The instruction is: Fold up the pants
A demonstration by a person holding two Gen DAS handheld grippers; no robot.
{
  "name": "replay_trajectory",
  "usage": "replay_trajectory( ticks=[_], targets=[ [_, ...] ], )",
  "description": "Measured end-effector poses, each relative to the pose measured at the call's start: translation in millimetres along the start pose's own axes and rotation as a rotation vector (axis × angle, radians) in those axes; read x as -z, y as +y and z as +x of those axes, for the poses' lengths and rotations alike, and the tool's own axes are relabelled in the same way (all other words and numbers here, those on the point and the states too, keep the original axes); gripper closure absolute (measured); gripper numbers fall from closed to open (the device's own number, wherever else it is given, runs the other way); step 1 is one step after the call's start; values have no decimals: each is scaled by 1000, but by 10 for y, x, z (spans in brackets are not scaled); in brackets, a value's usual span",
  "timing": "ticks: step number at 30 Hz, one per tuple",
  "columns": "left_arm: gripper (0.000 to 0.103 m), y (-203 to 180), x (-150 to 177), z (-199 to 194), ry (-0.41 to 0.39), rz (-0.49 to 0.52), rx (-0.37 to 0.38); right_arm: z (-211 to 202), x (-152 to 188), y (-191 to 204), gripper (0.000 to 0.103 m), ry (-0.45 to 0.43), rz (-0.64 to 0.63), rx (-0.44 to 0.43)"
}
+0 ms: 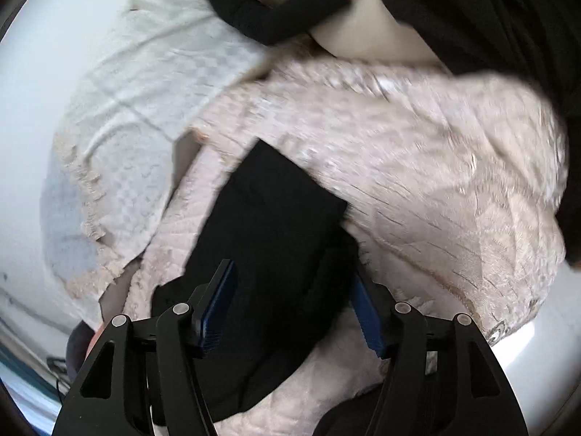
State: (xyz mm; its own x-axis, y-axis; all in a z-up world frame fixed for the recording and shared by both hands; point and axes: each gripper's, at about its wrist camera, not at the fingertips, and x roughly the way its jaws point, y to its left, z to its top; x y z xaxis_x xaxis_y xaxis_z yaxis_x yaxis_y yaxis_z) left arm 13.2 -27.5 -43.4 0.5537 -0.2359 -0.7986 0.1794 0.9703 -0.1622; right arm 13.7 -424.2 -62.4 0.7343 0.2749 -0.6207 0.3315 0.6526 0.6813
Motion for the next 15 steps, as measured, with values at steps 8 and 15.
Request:
replay_trajectory(
  ticks=[8, 15],
  targets=[
    [60, 24, 44, -5, 1, -13, 11, 41, -116, 28, 81, 1, 16, 62],
    [60, 135, 47, -41, -9, -35, 10, -240, -86, 436, 88, -50, -101, -35]
  ],
)
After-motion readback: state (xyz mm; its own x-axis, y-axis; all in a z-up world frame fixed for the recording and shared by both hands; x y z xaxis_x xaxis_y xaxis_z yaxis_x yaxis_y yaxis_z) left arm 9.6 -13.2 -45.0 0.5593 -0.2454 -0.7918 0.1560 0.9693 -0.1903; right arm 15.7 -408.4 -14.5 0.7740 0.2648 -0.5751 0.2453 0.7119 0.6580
